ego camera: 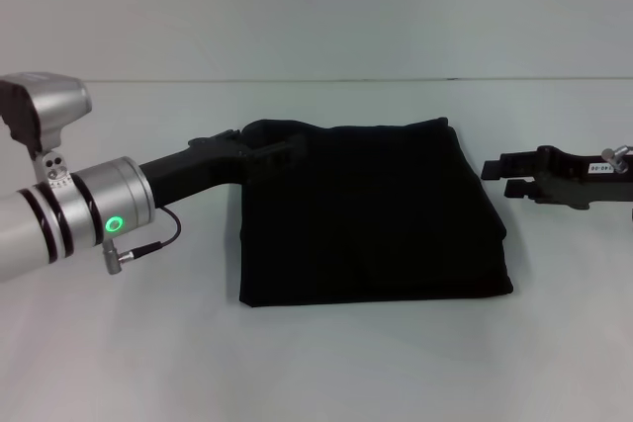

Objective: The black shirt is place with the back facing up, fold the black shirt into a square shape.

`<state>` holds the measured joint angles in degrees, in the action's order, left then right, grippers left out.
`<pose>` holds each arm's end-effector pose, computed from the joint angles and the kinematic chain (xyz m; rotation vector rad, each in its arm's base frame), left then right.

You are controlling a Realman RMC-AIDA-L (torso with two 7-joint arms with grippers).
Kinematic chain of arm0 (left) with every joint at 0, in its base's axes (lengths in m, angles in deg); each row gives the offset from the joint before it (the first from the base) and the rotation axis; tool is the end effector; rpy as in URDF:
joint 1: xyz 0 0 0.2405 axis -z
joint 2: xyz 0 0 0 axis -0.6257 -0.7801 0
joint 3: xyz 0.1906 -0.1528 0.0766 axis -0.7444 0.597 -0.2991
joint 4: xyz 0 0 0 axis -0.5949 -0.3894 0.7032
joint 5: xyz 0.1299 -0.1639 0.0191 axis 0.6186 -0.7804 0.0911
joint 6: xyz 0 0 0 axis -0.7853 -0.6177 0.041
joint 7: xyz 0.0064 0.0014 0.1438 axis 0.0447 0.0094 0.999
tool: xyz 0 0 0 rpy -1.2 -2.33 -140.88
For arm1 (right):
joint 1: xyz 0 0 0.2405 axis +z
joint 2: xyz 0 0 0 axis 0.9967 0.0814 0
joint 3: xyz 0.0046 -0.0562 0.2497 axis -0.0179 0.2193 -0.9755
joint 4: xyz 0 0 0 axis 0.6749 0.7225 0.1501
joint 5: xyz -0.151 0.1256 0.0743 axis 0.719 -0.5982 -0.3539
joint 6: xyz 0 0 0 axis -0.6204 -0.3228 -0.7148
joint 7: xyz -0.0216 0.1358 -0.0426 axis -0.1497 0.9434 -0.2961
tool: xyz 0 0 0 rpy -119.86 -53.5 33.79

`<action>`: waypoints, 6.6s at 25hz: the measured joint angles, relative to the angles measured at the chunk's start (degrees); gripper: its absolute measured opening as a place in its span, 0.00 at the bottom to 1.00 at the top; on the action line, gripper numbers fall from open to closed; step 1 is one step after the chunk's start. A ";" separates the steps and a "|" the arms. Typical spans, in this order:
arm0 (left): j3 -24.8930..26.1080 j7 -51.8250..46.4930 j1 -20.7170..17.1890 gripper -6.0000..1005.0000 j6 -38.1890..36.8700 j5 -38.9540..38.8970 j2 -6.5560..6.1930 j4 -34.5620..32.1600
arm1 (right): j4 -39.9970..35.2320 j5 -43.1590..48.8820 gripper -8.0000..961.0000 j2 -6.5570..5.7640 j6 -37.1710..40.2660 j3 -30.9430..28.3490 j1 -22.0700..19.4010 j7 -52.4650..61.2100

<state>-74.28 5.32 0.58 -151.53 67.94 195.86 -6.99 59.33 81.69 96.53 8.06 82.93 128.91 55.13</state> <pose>-0.2453 0.3842 -0.0394 -2.3149 -1.0202 -0.8705 0.2871 0.4102 0.0150 -2.0075 1.8748 0.5355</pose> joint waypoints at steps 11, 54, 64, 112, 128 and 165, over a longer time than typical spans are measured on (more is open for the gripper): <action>-0.21 0.41 0.48 0.81 1.01 -0.28 0.07 0.77 | 0.62 -1.48 0.58 3.82 -3.71 -0.31 2.30 0.23; 0.20 0.51 0.60 0.81 2.75 -0.48 0.14 1.73 | 1.93 -10.51 0.57 9.65 -15.97 0.04 3.39 -5.52; 0.27 0.53 0.31 0.81 3.37 -0.48 0.13 1.74 | 2.44 -14.74 0.57 8.61 -16.93 0.58 2.19 -8.01; 0.97 0.17 0.67 0.81 3.41 -0.68 -0.13 1.91 | 6.27 -14.54 0.52 7.02 -30.57 18.57 8.65 -2.24; 0.97 0.22 0.70 0.81 3.41 -1.27 -0.23 1.91 | 6.54 -14.54 0.12 7.32 -32.28 19.45 8.84 -2.33; 0.97 0.53 0.68 0.81 3.99 -1.57 -0.22 2.00 | 5.09 -14.53 0.18 6.75 -29.11 19.47 8.10 -2.24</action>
<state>-73.31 5.84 1.26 -147.54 66.37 195.64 -4.99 64.42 67.15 103.28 -21.04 102.39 137.02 52.89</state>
